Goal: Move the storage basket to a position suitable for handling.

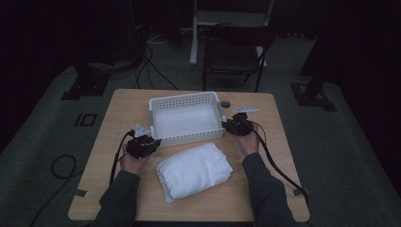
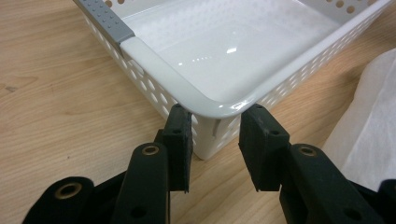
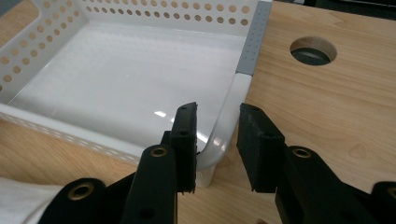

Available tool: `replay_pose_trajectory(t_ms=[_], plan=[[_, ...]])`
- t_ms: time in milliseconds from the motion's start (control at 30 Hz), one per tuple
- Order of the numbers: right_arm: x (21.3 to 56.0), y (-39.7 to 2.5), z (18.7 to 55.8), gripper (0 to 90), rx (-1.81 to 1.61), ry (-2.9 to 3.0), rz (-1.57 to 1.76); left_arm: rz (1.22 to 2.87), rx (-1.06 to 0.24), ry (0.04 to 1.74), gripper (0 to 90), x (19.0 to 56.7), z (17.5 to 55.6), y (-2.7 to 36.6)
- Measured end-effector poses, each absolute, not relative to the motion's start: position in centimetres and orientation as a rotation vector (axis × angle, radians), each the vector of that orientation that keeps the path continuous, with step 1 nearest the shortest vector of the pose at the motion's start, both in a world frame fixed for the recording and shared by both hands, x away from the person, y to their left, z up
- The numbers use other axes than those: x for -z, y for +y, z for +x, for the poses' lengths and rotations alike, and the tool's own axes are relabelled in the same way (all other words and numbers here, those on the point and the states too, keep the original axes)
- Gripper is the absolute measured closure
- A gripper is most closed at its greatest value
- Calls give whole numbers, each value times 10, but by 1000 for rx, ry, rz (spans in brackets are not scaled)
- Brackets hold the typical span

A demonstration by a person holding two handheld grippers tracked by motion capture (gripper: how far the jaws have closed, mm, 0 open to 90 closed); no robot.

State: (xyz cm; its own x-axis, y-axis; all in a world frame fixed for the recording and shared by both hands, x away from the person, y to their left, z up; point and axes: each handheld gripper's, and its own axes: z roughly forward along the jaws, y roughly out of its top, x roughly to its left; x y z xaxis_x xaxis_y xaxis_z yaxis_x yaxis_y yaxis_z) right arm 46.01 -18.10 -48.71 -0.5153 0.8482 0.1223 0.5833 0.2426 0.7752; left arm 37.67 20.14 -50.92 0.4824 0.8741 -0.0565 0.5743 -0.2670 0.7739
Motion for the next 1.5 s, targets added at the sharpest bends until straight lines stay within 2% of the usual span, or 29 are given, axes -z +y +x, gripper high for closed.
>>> replay_pose_trajectory(t_ms=[133, 267, 1067, 1267, 1500], plan=[[487, -186, 454, 680, -1162, 2185, 1349, 1967, -489, 1185, 640, 509, 379, 200], [487, -188, 448, 675, -1159, 2179, 1347, 1973, -489, 1174, 596, 508, 381, 197], [490, -215, 419, 668, -1205, 2122, 1384, 2005, -461, 1129, 598, 507, 388, 179], [487, -219, 414, 580, -1261, 2112, 1380, 1991, -484, 1143, 501, 502, 383, 180], [485, -227, 401, 545, -1269, 2098, 1366, 1946, -506, 1154, 463, 490, 367, 192]])
